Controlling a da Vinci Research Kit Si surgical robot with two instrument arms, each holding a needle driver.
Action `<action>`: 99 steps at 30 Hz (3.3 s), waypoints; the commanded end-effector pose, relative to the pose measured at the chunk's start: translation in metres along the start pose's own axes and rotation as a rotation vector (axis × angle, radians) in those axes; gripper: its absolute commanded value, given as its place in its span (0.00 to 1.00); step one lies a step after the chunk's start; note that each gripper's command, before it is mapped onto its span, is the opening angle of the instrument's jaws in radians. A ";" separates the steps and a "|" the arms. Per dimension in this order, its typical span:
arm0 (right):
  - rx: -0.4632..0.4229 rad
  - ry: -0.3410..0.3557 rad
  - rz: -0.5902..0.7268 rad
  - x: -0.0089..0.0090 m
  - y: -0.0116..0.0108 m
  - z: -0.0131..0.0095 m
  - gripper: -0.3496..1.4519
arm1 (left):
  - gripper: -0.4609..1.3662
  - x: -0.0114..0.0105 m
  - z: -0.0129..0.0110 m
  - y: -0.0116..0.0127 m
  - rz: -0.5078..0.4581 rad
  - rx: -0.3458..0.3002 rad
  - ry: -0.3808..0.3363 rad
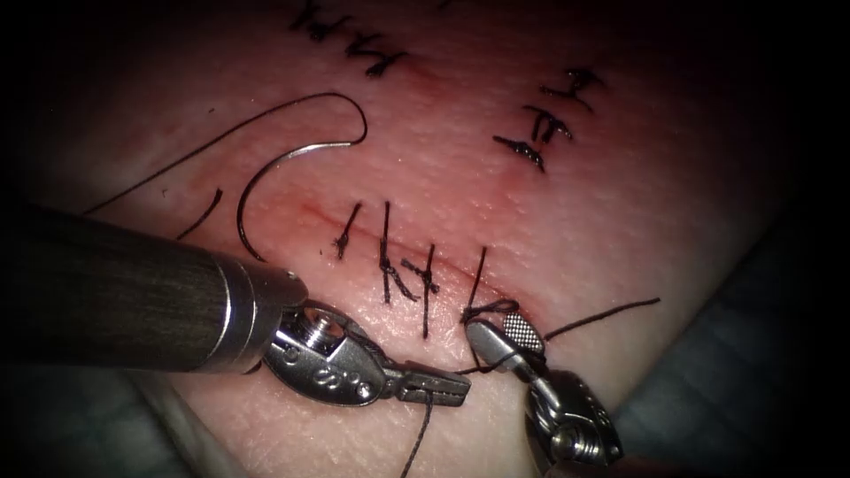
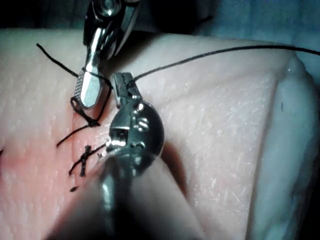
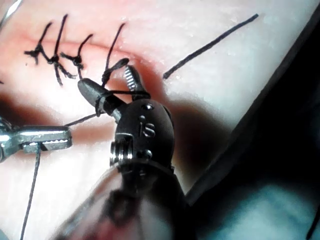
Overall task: Wound Closure
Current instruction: Pick up the tail of the suture using the right side, then pull downward with right hand and upward with left grasper and tighten knot
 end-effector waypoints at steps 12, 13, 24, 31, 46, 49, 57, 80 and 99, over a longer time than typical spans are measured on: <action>0.004 0.002 0.022 0.0006 0.0013 0.0007 0.61 | 0.06 0.0001 0.0002 0.0011 0.000 -0.005 0.002; 0.003 0.002 0.022 0.0007 0.0014 0.0008 0.60 | 0.06 0.0002 0.0002 0.0013 0.001 -0.008 0.004; 0.002 -0.025 0.024 0.0010 0.0010 0.0011 0.00 | 0.06 0.0001 0.0004 0.0015 0.004 -0.011 0.007; -0.052 -0.093 0.021 0.0011 0.0006 0.0010 0.00 | 0.06 -0.0005 0.0003 0.0008 -0.011 -0.016 0.012; -0.039 -0.104 -0.034 0.0018 -0.0002 0.0004 0.00 | 0.06 -0.0029 -0.0006 -0.0025 -0.065 0.014 -0.020; -0.031 -0.107 -0.044 0.0020 -0.0006 0.0001 0.00 | 0.06 -0.0033 -0.0004 -0.0035 -0.074 0.023 -0.028; -0.013 -0.127 -0.068 0.0018 -0.0012 -0.0006 0.00 | 0.06 -0.0046 0.0016 -0.0085 -0.108 0.064 -0.057; 0.086 -0.221 -0.109 -0.0001 -0.0027 -0.0004 0.00 | 0.06 -0.0092 0.0096 -0.0193 -0.120 0.111 -0.065; 0.083 -0.268 -0.131 -0.0009 -0.0021 0.0009 0.00 | 0.06 -0.0146 0.0183 -0.0230 0.014 0.197 -0.184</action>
